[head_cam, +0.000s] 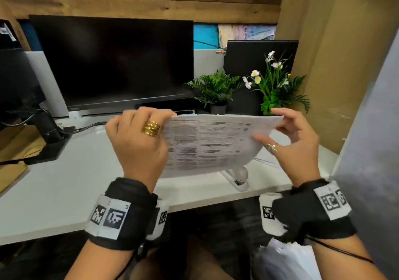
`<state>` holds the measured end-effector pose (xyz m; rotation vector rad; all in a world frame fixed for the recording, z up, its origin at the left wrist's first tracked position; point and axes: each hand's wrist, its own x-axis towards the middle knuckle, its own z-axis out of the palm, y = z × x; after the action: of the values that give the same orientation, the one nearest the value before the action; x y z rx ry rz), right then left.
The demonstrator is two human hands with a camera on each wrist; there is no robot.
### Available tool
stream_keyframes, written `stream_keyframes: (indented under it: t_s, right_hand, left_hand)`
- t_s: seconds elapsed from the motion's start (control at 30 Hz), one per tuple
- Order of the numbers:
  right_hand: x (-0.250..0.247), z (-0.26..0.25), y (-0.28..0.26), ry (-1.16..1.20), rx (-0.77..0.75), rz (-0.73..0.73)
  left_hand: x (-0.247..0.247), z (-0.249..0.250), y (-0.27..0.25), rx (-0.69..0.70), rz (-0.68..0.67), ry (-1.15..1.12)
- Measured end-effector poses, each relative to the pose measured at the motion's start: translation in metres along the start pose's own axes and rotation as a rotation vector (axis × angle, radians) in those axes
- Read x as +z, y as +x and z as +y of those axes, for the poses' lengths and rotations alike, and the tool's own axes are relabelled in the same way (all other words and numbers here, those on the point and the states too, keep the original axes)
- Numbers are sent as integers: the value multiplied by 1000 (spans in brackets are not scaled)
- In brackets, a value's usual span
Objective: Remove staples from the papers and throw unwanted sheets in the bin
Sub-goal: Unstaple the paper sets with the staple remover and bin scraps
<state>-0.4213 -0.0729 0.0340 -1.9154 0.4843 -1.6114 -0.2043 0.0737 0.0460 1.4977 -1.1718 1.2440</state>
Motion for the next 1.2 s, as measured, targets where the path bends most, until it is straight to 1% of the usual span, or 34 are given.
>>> stream_keyframes:
  t_s: [0.07, 0.1, 0.13, 0.2, 0.3, 0.37, 0.43, 0.5, 0.57, 0.63, 0.67, 0.73, 0.9, 1.07, 1.1, 1.13, 1.2]
  right_hand:
    - [-11, -4, -5, 104, 197, -246]
    - [-14, -3, -9, 138, 273, -344]
    - [-16, -1, -13, 180, 349, -397]
    - [-20, 9, -21, 239, 465, -398]
    - [-40, 31, -34, 191, 595, -370]
    - [-60, 41, -44, 73, 707, -389]
    - [-78, 48, -55, -135, 779, -476]
    - [-95, 57, -65, -367, 772, -562]
    - [-108, 64, -72, -641, 743, -613]
    - [-122, 73, -77, -916, 747, -621]
    - [-127, 74, -79, -966, 745, -610]
    - [-134, 73, -84, -996, 741, -589]
    - [-139, 73, -97, -1011, 768, -573]
    - [-138, 77, -109, -1010, 777, -617]
    - [-139, 78, -111, -1010, 749, -586]
    - [-141, 78, -112, -1007, 689, -530]
    - [-147, 77, -112, -982, 530, -392]
  left_hand:
    - [0, 11, 13, -24, -78, -38]
    - [1, 18, 19, -26, -131, -52]
    - [3, 25, 23, -25, -194, -64]
    - [10, 34, 22, -35, -338, -94]
    - [26, 40, 1, -78, -556, -257]
    - [40, 45, -20, -114, -730, -322]
    - [55, 51, -45, -80, -914, -303]
    - [68, 60, -68, -27, -1078, -325]
    - [79, 72, -87, 4, -1193, -368]
    - [93, 86, -101, 26, -1228, -373]
    - [98, 91, -105, 30, -1216, -357]
    - [109, 101, -109, 25, -1193, -339]
    - [138, 113, -119, 29, -1213, -365]
    - [152, 109, -132, -10, -1184, -438]
    - [152, 108, -134, -6, -1179, -438]
    - [152, 108, -134, -3, -1176, -438]
    - [151, 107, -134, -4, -1172, -440]
